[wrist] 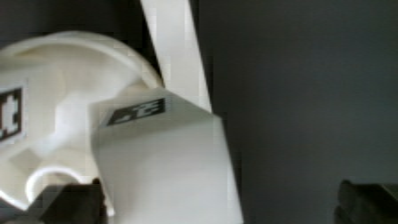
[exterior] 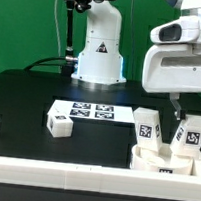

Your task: Assemble stool

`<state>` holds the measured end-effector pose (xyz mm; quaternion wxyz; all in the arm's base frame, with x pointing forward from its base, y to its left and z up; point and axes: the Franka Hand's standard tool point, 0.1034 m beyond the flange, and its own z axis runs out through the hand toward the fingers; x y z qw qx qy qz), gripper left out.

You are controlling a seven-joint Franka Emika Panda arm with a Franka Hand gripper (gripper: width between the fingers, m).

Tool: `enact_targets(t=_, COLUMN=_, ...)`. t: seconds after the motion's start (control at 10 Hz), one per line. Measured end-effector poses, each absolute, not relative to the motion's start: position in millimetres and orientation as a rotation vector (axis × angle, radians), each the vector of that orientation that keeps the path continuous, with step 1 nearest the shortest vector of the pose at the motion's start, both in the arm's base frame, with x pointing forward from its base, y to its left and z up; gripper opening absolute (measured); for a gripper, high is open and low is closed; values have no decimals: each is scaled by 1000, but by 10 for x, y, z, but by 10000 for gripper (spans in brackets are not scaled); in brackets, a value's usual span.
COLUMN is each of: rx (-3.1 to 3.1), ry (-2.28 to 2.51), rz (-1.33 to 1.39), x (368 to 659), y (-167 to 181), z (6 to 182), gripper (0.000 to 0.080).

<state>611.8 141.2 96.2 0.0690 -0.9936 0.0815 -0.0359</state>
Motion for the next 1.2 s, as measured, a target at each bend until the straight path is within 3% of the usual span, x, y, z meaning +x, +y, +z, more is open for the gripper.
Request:
enact_targets(t=0.3, rx=-3011, ry=-15, rz=-126, x=6121, y=1386, z=957, gripper=648)
enact_targets(t=1.2, rx=-2820, ry=-1390, rz=-173, x=6134, y=1321, z=936, gripper=648)
